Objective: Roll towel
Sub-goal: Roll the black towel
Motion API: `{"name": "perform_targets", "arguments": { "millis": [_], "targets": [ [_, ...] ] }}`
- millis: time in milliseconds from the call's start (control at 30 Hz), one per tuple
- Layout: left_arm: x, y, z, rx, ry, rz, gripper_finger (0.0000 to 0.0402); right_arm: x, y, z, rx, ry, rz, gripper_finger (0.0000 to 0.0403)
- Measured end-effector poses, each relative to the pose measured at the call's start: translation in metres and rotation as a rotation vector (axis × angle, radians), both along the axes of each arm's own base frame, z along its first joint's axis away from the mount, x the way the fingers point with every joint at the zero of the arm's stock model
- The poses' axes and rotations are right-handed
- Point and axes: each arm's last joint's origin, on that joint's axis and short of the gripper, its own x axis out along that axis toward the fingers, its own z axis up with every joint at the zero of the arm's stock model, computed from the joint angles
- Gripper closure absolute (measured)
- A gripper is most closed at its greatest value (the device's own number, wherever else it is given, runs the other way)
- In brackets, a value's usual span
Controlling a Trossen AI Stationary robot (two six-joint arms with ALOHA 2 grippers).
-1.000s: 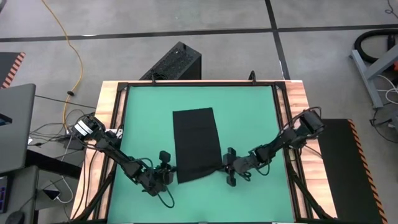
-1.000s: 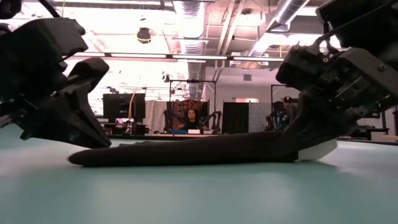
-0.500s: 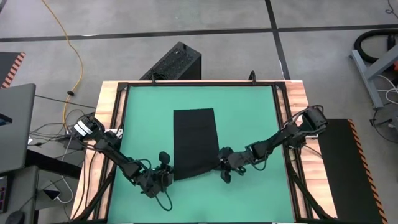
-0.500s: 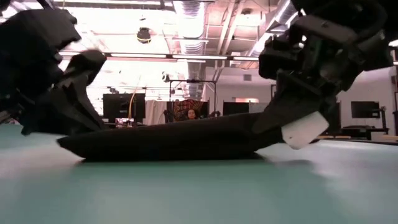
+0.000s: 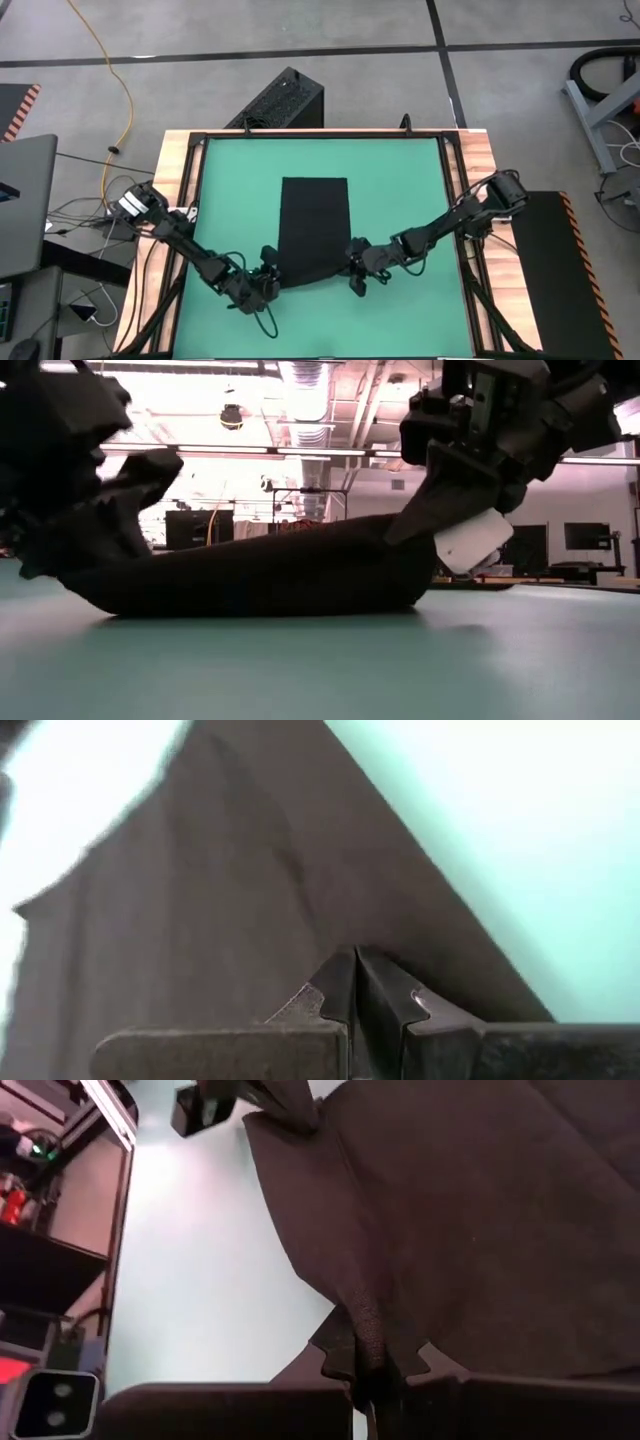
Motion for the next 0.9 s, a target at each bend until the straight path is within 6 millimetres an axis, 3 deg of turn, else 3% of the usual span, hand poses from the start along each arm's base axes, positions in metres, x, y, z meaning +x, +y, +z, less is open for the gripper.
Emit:
{"name": "perform_targets", "arguments": {
  "millis": [200, 667, 900],
  "targets": [
    [0.002, 0.006, -0.002, -0.037, 0.035, 0.036, 0.0402, -0.002, -0.005, 0.007, 0.033, 0.009, -0.088, 0.0380],
    [0.002, 0.006, -0.003, -0.102, 0.066, 0.021, 0.0402, -0.003, -0.030, -0.005, 0.036, 0.146, -0.281, 0.0380],
    [-0.001, 0.006, 0.017, -0.168, 0.020, 0.017, 0.0402, -0.007, -0.036, -0.012, 0.017, 0.218, -0.309, 0.0380]
  ]
}}
